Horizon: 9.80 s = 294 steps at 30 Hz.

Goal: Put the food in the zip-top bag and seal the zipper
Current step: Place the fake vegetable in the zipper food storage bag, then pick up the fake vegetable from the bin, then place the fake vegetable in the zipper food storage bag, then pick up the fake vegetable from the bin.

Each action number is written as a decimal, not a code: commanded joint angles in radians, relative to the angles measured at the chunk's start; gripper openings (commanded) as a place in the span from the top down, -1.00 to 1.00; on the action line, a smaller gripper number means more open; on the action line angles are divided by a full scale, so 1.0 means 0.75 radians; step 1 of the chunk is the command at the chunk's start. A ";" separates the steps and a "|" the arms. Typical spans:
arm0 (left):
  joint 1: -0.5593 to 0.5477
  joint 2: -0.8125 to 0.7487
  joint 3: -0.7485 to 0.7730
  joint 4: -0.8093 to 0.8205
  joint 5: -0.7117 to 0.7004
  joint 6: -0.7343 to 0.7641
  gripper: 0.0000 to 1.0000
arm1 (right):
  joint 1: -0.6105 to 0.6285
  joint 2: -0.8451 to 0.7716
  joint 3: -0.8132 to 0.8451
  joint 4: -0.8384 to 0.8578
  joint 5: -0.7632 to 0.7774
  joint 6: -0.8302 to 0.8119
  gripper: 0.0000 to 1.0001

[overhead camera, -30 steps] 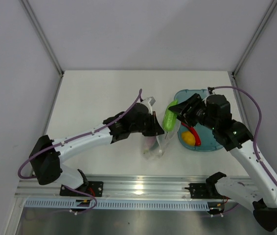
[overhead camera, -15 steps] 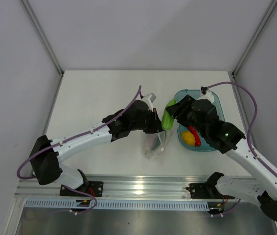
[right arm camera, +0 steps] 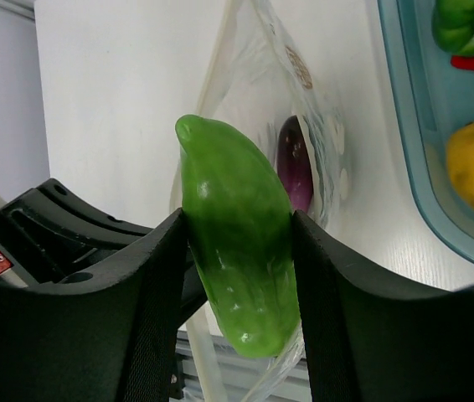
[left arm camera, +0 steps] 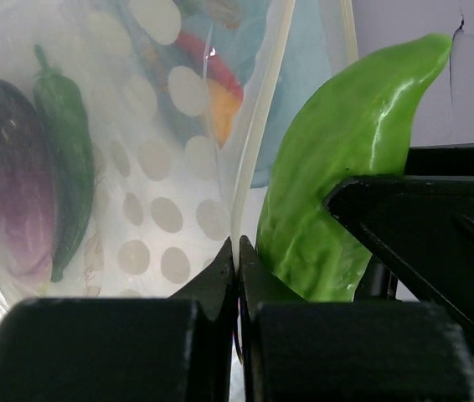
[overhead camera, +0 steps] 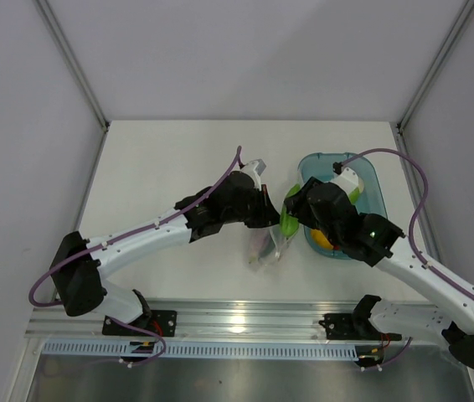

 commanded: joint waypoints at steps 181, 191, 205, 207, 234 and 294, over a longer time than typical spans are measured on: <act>0.076 -0.116 -0.056 0.072 0.087 0.046 0.99 | -0.022 0.081 0.130 -0.177 -0.344 0.006 -0.13; 0.078 -0.120 -0.056 0.055 0.081 0.059 0.99 | -0.040 0.078 0.204 -0.228 -0.289 -0.049 -0.36; 0.080 -0.180 -0.062 0.041 0.077 0.081 0.99 | -0.612 0.019 0.335 -0.390 -0.402 -0.350 -0.99; 0.080 -0.170 -0.044 0.006 0.074 0.089 0.99 | -0.719 0.005 0.312 -0.363 -0.475 -0.419 -0.99; 0.082 -0.147 -0.093 0.047 0.148 0.122 0.99 | -0.936 1.040 0.519 0.017 -0.547 -1.078 -0.93; 0.082 -0.104 -0.058 0.012 0.164 0.112 0.99 | -0.905 0.840 0.275 0.091 -0.555 -1.049 0.72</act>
